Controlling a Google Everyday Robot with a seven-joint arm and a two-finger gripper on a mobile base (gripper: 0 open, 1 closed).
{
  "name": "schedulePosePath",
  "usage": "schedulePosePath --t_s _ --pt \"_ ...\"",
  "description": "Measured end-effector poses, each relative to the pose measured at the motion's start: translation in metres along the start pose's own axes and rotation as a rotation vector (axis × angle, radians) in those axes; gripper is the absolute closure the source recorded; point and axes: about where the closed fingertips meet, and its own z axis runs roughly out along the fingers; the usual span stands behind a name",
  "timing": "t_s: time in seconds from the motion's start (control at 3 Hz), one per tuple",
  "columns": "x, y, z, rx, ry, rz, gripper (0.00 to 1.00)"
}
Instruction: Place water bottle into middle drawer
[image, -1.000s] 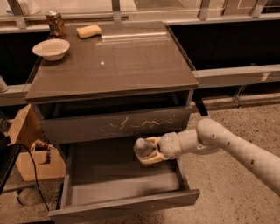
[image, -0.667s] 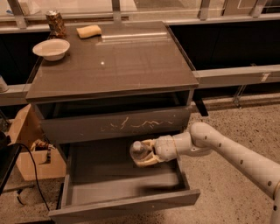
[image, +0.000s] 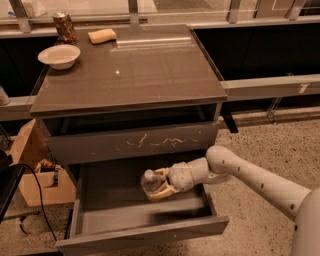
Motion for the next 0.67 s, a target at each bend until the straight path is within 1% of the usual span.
schedulePosePath --t_s 0.33,0.67 --pt "0.006 0.001 0.009 -0.014 -0.017 0.007 1.00" --pt "0.020 -0.002 0.025 -0.029 -0.044 0.018 1.00"
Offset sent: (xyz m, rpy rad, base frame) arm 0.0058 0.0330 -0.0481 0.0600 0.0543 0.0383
